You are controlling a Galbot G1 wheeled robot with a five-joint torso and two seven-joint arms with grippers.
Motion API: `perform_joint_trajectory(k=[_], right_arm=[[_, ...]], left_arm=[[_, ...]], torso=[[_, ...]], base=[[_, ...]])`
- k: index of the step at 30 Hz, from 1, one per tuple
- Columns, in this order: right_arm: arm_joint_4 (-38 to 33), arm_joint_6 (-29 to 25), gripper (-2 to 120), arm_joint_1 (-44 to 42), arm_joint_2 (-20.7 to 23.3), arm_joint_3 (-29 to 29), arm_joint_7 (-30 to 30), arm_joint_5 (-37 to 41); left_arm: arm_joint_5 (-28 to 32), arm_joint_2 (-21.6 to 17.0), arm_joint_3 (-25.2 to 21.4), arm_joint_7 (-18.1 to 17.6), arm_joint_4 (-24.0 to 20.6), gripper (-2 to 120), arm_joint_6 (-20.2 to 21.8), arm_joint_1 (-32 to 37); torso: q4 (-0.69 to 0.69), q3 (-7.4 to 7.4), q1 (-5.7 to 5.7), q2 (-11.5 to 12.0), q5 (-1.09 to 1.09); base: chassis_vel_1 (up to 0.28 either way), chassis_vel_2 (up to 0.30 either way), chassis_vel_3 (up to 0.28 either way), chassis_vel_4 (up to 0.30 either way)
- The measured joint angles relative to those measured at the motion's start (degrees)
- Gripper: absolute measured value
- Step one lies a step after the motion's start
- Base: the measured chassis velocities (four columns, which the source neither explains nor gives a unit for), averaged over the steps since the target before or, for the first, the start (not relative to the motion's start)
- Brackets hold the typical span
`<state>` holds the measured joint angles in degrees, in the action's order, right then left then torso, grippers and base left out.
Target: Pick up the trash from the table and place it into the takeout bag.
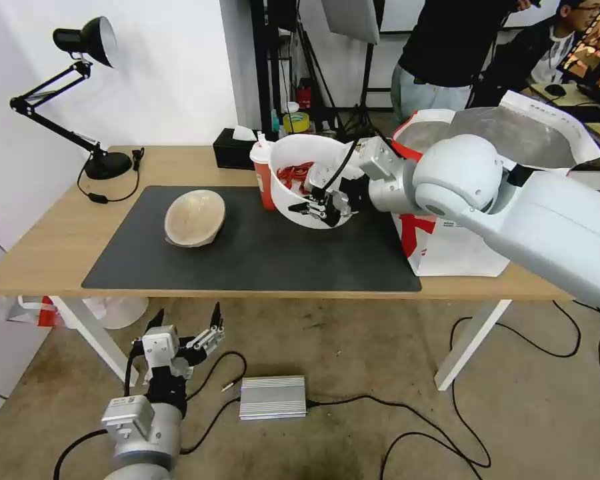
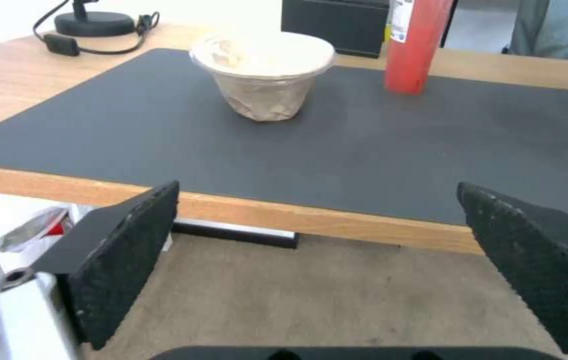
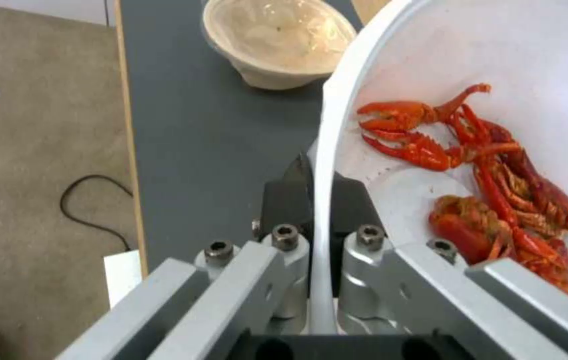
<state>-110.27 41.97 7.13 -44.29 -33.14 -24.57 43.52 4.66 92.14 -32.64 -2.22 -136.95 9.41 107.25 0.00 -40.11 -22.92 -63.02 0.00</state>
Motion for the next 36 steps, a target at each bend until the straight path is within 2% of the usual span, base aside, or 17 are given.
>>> perform_joint_trajectory(k=[4,9,10,24,32,36], right_arm=[[0.13,0.01,0,0.62,-0.21,-0.16,0.0,0.26],[0.32,0.01,0,1.58,-0.47,-0.29,0.01,0.71],[0.39,0.01,0,1.77,-0.52,-0.33,0.01,0.78],[1.33,0.01,0,3.25,-1.52,-0.46,-0.02,1.28],[1.54,0.01,0,4.61,-1.65,-0.98,-0.05,1.9],[1.54,0.01,0,5.29,-1.77,-1.01,-0.05,2.35]], left_arm=[[0.0,0.0,0.0,0.06,0.0,96,0.08,0.05],[-0.06,0.0,0.0,0.07,0.0,103,0.17,0.14],[-0.1,0.0,0.01,0.06,0.0,97,0.17,0.17],[-0.15,0.0,-0.02,0.05,0.0,101,0.23,0.1],[-0.19,0.0,-0.02,0.05,-0.04,97,0.23,0.19],[-0.3,0.0,0.07,0.05,-0.07,101,0.23,0.19]], torso=[[0.0,0.0,0.0,0.0,0.0],[0.0,0.0,0.0,0.0,0.0],[0.0,0.0,0.0,0.0,0.0],[0.0,0.0,0.0,0.0,0.0],[0.0,0.0,0.0,0.0,0.0],[0.0,0.0,0.0,0.0,0.0]], base=[[0.0,0.0,0.0,0.0],[0.0,0.0,0.0,0.0],[0.0,0.0,0.0,0.0],[0.0,0.0,0.0,0.0],[0.0,0.0,0.0,0.0],[0.0,0.0,0.0,0.0]])
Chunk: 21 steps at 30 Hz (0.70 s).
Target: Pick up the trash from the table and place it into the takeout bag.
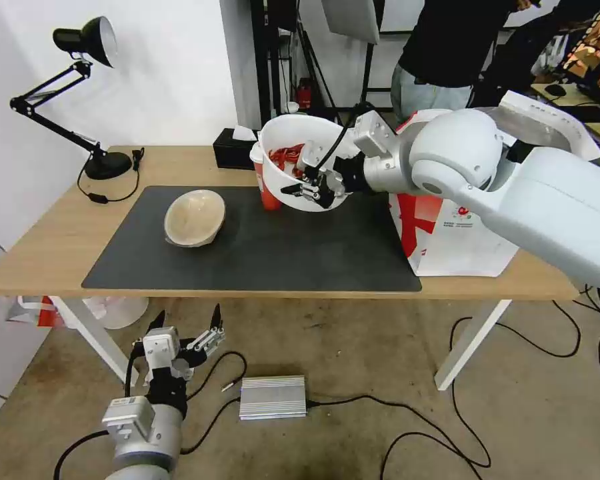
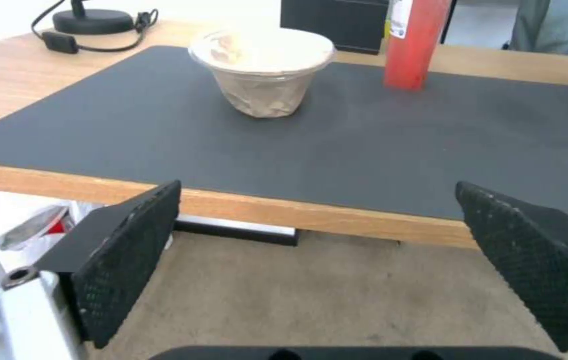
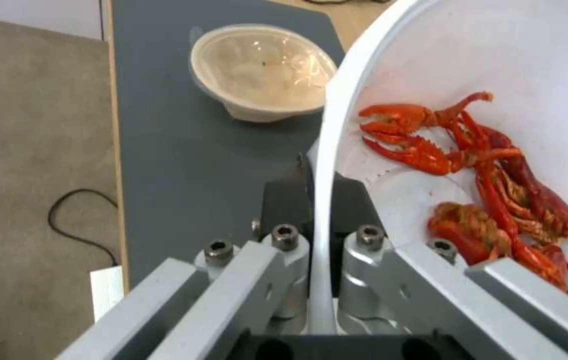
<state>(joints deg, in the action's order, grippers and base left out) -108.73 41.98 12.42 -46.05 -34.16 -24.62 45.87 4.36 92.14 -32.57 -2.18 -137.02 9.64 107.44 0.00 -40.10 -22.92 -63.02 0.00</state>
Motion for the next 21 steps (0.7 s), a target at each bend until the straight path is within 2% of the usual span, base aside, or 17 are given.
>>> perform_joint_trajectory(k=[3,6,10,14,16,17,21], right_arm=[[0.04,0.0,0,0.81,-0.24,-0.18,0.01,0.44],[0.16,0.0,0,1.24,-0.51,-0.3,0.06,0.67],[0.49,-0.01,0,1.82,-0.9,-0.44,0.08,0.87],[0.78,-0.01,0,2.18,-1.35,-0.46,0.12,1.01],[0.92,-0.01,0,2.36,-1.62,-0.46,0.16,1.12],[1.02,-0.01,0,2.51,-1.8,-0.46,0.18,1.21],[1.27,-0.01,0,2.74,-1.99,-0.46,0.2,1.28]], left_arm=[[-0.22,0.0,0.16,0.0,-0.03,96,-0.07,0.13],[-0.3,0.0,0.2,0.0,-0.04,101,-0.13,0.19],[-0.32,0.0,0.11,0.0,-0.07,97,-0.16,0.25],[-0.33,0.0,0.06,0.0,-0.12,101,-0.17,0.3],[-0.33,0.0,0.04,0.0,-0.13,97,-0.17,0.28],[-0.33,0.0,0.03,0.0,-0.16,102,-0.17,0.25],[-0.32,0.0,0.01,0.0,-0.19,101,-0.18,0.19]], torso=[[0.0,0.0,0.0,0.0,0.0],[0.0,0.0,0.0,0.0,0.0],[0.0,0.0,0.0,0.0,0.0],[0.0,0.0,0.0,0.0,0.0],[0.0,0.0,0.0,0.0,0.0],[0.0,0.0,0.0,0.0,0.0],[0.0,0.0,0.0,0.0,0.0]], base=[[0.0,0.0,0.0,0.0],[0.0,0.0,0.0,0.0],[0.0,0.0,0.0,0.0],[0.0,0.0,0.0,0.0],[0.0,0.0,0.0,0.0],[0.0,0.0,0.0,0.0],[0.0,0.0,0.0,0.0]])
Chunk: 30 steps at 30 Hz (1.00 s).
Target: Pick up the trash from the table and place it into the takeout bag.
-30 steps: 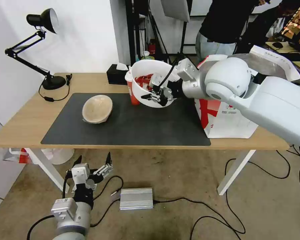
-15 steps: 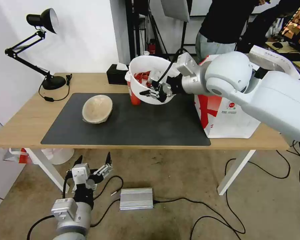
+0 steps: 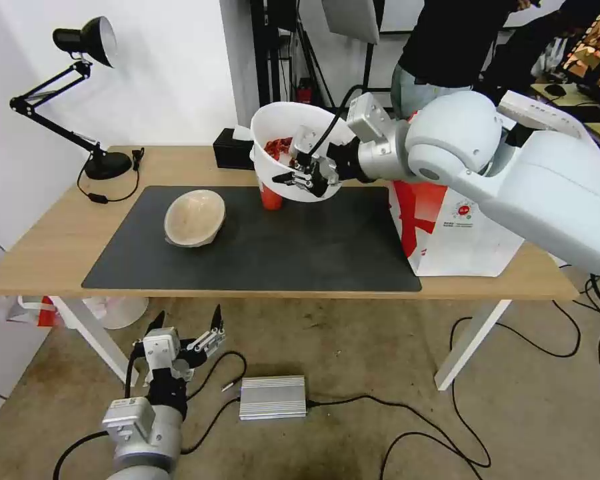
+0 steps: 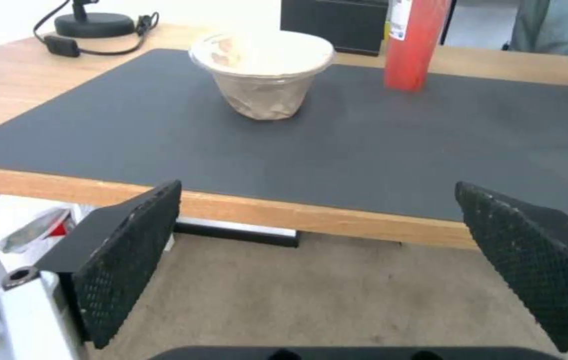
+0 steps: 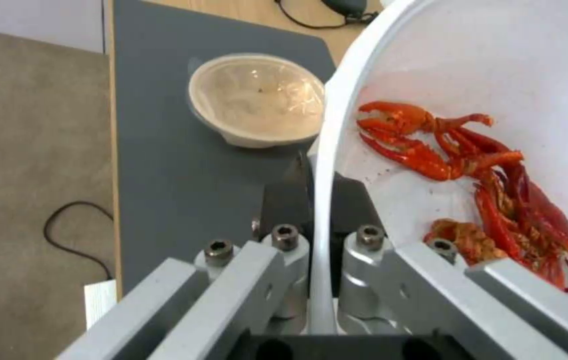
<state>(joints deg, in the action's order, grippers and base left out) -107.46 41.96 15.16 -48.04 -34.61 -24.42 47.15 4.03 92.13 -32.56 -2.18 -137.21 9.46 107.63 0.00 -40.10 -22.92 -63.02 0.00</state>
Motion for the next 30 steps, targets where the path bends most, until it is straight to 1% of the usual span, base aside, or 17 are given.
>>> perform_joint_trajectory(k=[5,6,8,11,21,22,26,27,28,29,30], right_arm=[[0.63,0.0,0,0.41,-0.77,0.03,0.09,0.23],[0.88,0.0,0,0.53,-0.99,0.08,0.12,0.28],[1.13,0.0,0,0.67,-1.16,0.14,0.13,0.3],[1.96,0.0,0,1.28,-1.8,0.26,0.14,0.43],[2.6,0.0,0,1.86,-2.68,0.32,0.34,0.65],[2.8,0.0,0,1.99,-2.91,0.3,0.37,0.68],[3.27,0.0,0,2.41,-3.55,0.29,0.43,0.84],[3.45,0.0,0,2.57,-3.76,0.3,0.45,0.91],[3.45,0.0,0,2.57,-3.76,0.3,0.45,0.91],[3.6,0.0,0,2.69,-3.87,0.3,0.45,0.97],[3.76,0.0,0,2.86,-3.97,0.31,0.46,1.03]], left_arm=[[0.05,0.0,-0.14,-0.01,0.0,100,0.0,-0.19],[0.08,0.0,-0.2,-0.01,0.0,97,0.0,-0.24],[0.11,0.0,-0.22,-0.01,0.0,97,0.0,-0.27],[0.21,0.0,-0.23,-0.01,0.0,102,0.02,-0.37],[0.32,0.0,-0.21,-0.02,0.02,97,0.05,-0.44],[0.36,0.0,-0.2,-0.01,0.1,103,0.05,-0.44],[0.46,0.0,-0.21,-0.02,0.13,101,0.08,-0.54],[0.5,0.0,-0.21,-0.02,0.18,99,0.08,-0.59],[0.5,0.0,-0.21,-0.02,0.18,99,0.08,-0.59],[0.5,0.0,-0.21,-0.02,0.2,103,0.09,-0.6],[0.51,0.0,-0.21,-0.02,0.2,101,0.09,-0.59]], torso=[[0.0,0.0,0.0,0.0,0.0],[0.0,0.0,0.0,0.0,0.0],[0.0,0.0,0.0,0.0,0.0],[0.0,0.0,0.0,0.0,0.0],[0.0,0.0,0.0,0.0,0.0],[-0.01,0.0,0.0,0.0,0.01],[0.0,0.0,0.0,0.0,0.0],[0.0,0.0,0.0,0.0,0.0],[0.0,0.0,0.0,0.0,0.0],[0.0,0.0,0.0,0.0,0.0],[0.0,0.0,0.0,0.0,0.0]], base=[[0.0,0.0,0.0,0.0],[0.0,0.0,0.0,0.0],[0.0,0.0,0.0,0.0],[0.0,0.0,0.0,0.0],[0.0,0.0,0.0,0.0],[0.0,0.0,0.0,0.0],[0.0,0.0,0.0,0.0],[0.0,0.0,0.0,0.0],[0.0,0.0,0.0,0.0],[0.0,0.0,0.0,0.0],[0.0,0.0,0.0,0.0]])
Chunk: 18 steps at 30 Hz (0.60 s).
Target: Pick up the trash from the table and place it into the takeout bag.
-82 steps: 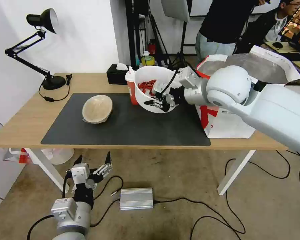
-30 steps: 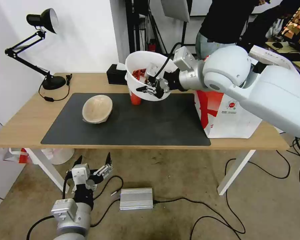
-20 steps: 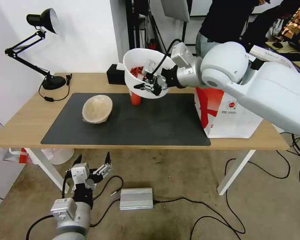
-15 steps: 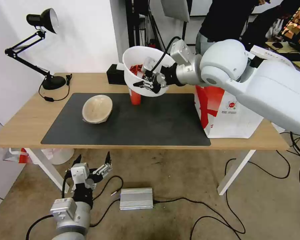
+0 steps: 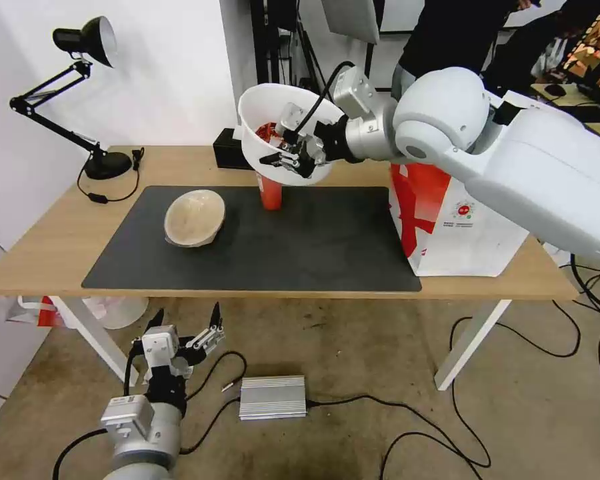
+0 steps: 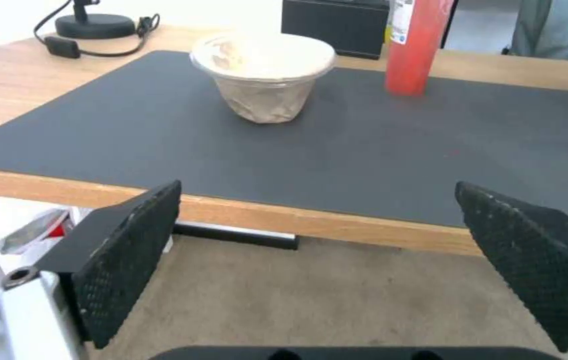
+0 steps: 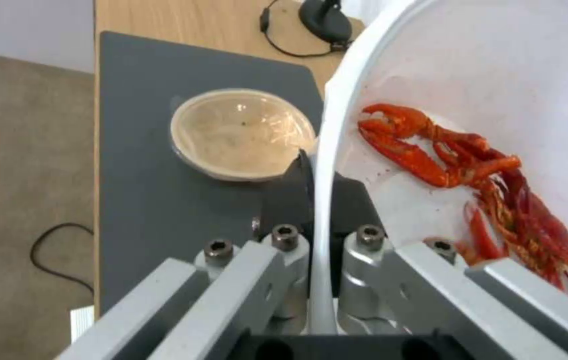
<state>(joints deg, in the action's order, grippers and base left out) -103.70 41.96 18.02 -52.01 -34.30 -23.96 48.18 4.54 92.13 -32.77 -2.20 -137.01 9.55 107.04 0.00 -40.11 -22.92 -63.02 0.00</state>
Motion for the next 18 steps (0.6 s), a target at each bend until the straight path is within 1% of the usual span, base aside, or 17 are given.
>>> perform_joint_trajectory(k=[1,2,4,10,12,18], right_arm=[[0.11,0.0,0,0.1,-0.05,0.01,0.0,0.03],[0.39,0.0,0,0.34,-0.16,0.08,0.0,0.12],[0.56,0.0,0,0.47,-0.21,0.17,0.01,0.19],[1.25,0.0,0,1.01,-0.2,0.81,-0.03,0.29],[1.25,0.0,0,1.13,0.01,0.85,-0.08,0.38],[1.18,0.0,0,0.92,0.42,0.85,-0.11,0.4]], left_arm=[[0.0,0.0,0.0,0.0,0.0,101,0.0,0.01],[0.0,0.0,0.01,0.0,0.0,97,0.0,0.05],[0.0,0.0,0.02,0.0,0.0,97,0.0,0.07],[-0.03,0.0,0.13,0.0,0.0,101,0.0,0.13],[-0.11,0.0,0.24,0.0,0.03,97,0.0,0.16],[-0.19,0.0,0.28,0.0,0.09,99,-0.04,0.26]], torso=[[0.0,0.0,0.0,0.0,0.0],[0.0,0.0,0.0,0.0,0.0],[0.0,0.0,0.0,0.0,0.0],[0.0,0.0,0.0,0.0,0.0],[0.0,0.0,0.0,0.0,0.0],[0.0,0.0,0.0,0.0,0.0]], base=[[0.0,0.0,0.0,0.0],[0.0,0.0,0.0,0.0],[0.0,0.0,0.0,0.0],[0.0,0.0,0.0,0.0],[0.0,0.0,0.0,0.0],[0.0,0.0,0.0,0.0]])
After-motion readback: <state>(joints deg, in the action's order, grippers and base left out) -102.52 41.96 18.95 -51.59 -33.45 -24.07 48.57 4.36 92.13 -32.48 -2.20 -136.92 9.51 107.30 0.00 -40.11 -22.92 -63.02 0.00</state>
